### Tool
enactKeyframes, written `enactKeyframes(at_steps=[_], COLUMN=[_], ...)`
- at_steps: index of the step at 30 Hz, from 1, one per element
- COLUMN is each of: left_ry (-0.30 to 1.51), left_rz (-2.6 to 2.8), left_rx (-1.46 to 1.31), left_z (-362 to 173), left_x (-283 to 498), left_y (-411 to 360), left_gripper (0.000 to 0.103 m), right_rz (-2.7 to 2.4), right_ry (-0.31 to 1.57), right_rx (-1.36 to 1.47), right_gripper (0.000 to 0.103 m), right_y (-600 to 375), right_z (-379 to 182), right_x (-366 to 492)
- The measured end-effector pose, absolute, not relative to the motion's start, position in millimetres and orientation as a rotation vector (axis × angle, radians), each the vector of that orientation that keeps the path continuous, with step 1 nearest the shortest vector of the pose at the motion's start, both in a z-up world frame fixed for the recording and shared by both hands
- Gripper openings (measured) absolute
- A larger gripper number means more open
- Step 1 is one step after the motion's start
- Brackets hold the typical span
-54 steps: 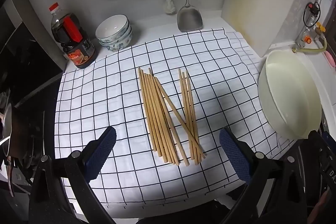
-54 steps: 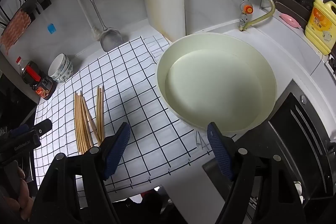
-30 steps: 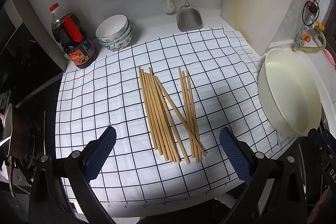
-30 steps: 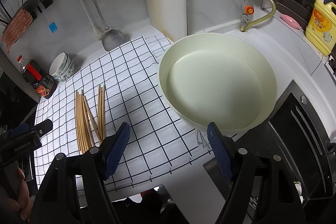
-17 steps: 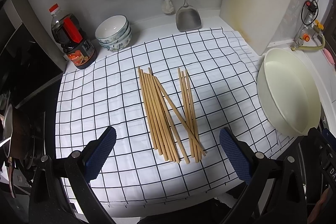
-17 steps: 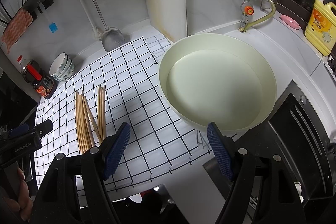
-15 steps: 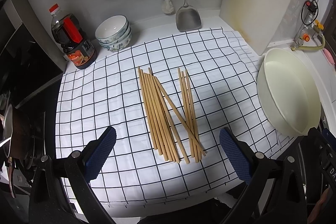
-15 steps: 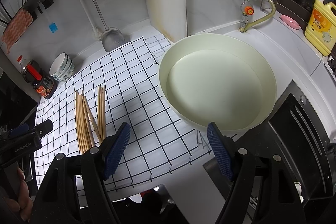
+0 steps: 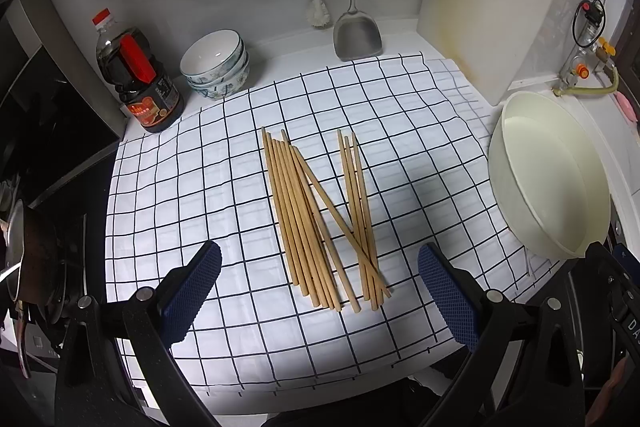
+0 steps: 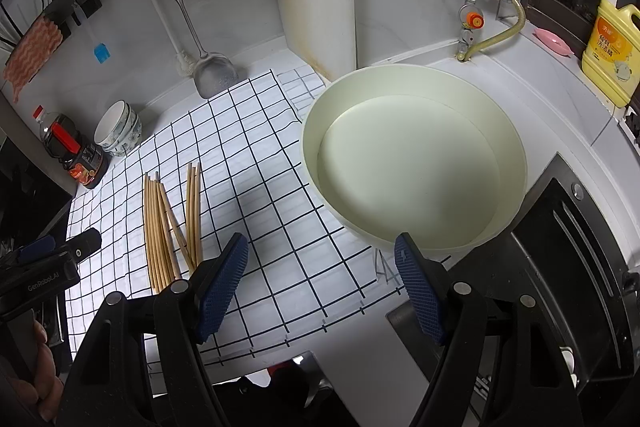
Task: Organize utensils
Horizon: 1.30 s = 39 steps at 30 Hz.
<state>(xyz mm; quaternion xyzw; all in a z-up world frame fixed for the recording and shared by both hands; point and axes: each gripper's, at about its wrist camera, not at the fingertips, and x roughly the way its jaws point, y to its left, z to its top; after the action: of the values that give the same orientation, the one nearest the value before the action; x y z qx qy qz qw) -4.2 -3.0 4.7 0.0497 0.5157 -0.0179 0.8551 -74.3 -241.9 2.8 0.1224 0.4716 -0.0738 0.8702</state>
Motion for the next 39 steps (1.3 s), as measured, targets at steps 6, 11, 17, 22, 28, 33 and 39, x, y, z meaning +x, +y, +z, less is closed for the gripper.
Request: enactKeyframes(at_steps=[6, 11, 17, 22, 28, 33, 39], left_ry=[1.085, 1.085, 1.085, 1.083, 1.084, 1.084, 1.084], left_rz=[-0.038, -0.037, -0.038, -0.038, -0.037, -0.038, -0.037], left_rx=[0.104, 0.104, 0.104, 0.104, 0.104, 0.103, 0.102], left_z=[5.3, 4.8, 4.7, 4.8, 4.5, 4.9, 4.8], left_x=[-4.9, -5.0, -5.0, -5.4, -5.0, -5.3, -5.1], left_y=[-3.4, -3.6, -3.6, -3.7, -3.4, -3.6, -3.6], left_gripper=[0.097, 0.097, 0.097, 0.097, 0.097, 0.097, 0.097], right_rz=[-0.154, -0.155, -0.154, -0.153, -0.154, -0.153, -0.153], right_ry=[0.987, 0.987, 0.987, 0.987, 0.987, 0.988, 0.988], right_rx=[0.257, 0.256, 0.256, 0.258, 0.257, 0.257, 0.257], right_gripper=[0.072, 0.072, 0.072, 0.072, 0.072, 0.072, 0.072], right_y=[-240.1, -241.6, -241.0, -240.4, -239.0, -240.0, -238.6], right_z=[3.1, 2.4, 1.7, 4.5, 4.9, 3.5, 3.7], right_x=[-74.9, -73.6, -73.8, -74.5, -75.3, -73.9, -74.5])
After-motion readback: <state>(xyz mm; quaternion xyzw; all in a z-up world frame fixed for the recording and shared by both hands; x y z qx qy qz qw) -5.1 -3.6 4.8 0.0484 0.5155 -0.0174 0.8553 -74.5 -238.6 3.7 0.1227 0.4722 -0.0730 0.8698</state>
